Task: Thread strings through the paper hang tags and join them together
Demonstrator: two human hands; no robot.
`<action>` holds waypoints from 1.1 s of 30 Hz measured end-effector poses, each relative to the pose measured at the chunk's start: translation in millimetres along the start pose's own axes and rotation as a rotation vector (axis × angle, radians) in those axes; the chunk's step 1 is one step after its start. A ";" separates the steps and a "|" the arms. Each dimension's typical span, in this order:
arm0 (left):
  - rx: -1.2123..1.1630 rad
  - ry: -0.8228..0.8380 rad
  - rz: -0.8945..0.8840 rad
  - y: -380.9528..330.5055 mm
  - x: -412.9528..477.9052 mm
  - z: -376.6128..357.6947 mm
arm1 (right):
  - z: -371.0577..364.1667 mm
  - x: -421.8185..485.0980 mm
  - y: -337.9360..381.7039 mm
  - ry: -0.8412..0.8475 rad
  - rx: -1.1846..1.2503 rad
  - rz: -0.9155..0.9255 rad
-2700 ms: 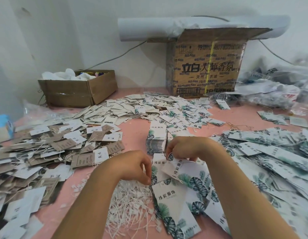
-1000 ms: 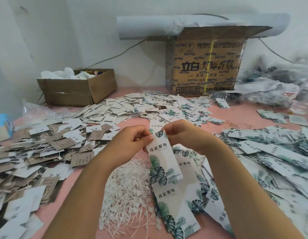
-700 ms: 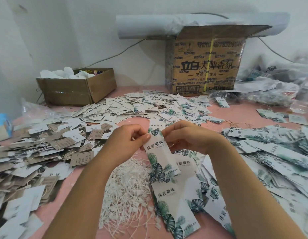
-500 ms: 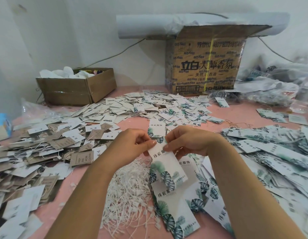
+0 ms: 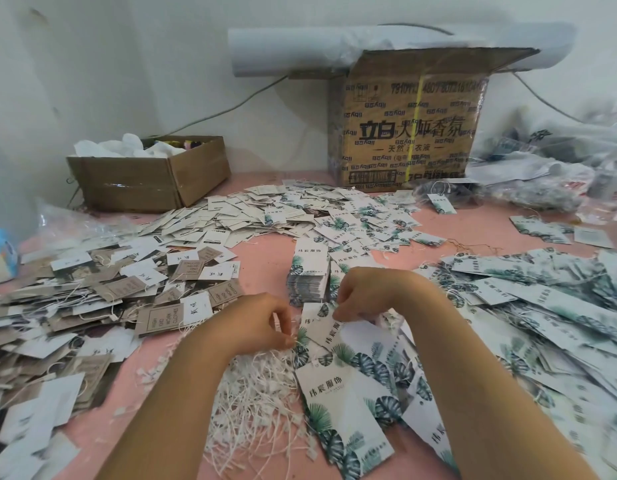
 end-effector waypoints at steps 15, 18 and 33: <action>0.019 0.016 0.003 3.6 5.0 -7.5 | 4.5 -0.7 1.6 -0.038 0.111 0.026; 0.032 0.029 0.004 3.1 4.6 -9.6 | 5.9 -1.6 2.4 -0.046 0.094 0.033; -0.310 -0.171 -0.081 -12.0 -9.7 32.2 | 1.2 -8.4 48.4 -0.050 0.308 0.307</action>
Point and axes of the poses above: each hand's wrist, its own x-axis towards the middle knuckle, its own z-axis out of the back of the hand, y = z × x, the point moved 10 cm from there along x, towards the middle knuckle, and after that the axes turned 9 degrees about -z, right-handed, at the moved point
